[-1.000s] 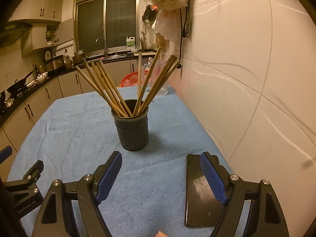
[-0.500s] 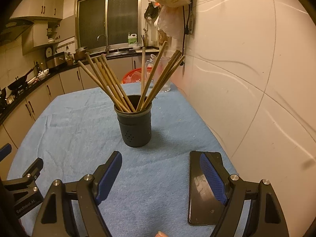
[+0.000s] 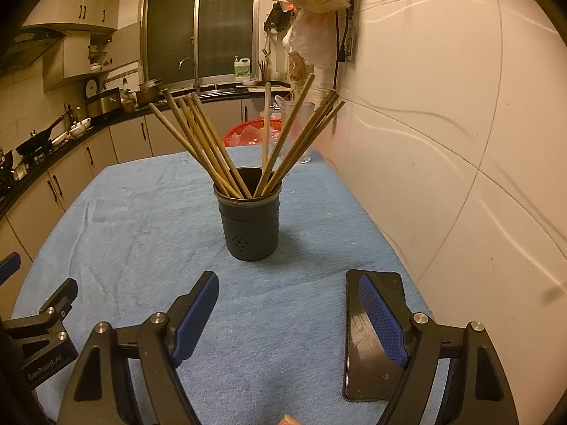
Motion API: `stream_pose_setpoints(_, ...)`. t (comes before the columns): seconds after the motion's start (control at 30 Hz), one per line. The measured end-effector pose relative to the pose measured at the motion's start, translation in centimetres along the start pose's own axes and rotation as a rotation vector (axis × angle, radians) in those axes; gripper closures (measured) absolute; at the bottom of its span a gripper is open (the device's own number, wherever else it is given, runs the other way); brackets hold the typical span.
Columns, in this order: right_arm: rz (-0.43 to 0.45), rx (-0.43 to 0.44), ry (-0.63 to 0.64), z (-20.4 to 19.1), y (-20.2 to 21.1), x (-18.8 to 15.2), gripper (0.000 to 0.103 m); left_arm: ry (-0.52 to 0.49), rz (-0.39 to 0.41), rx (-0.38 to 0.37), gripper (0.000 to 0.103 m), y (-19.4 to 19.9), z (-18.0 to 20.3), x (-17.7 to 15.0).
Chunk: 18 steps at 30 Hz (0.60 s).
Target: Organize utensils
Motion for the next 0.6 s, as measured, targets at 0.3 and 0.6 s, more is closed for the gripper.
stream_pose_setpoints(0.3,0.007,0.002,0.004,-0.2,0.5,-0.1,0.020,0.003,0.010,0.001,0.005,0.5,-0.2,-0.1)
stream_pose_setpoints(0.6,0.019,0.006,0.005,0.0,1.2,-0.1,0.020,0.005,0.023,0.000,0.005,1.4,-0.4,-0.1)
Point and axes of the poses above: each gripper's, at about its wrist camera, not at the fingertips, and y roughly against the way its jaws point, z to its right, x to its top, the point moved 8 cm from there along -y, roughly the way its jaws point, and after that the axes turned 13 degrees about -x, right-handed, at the moved point
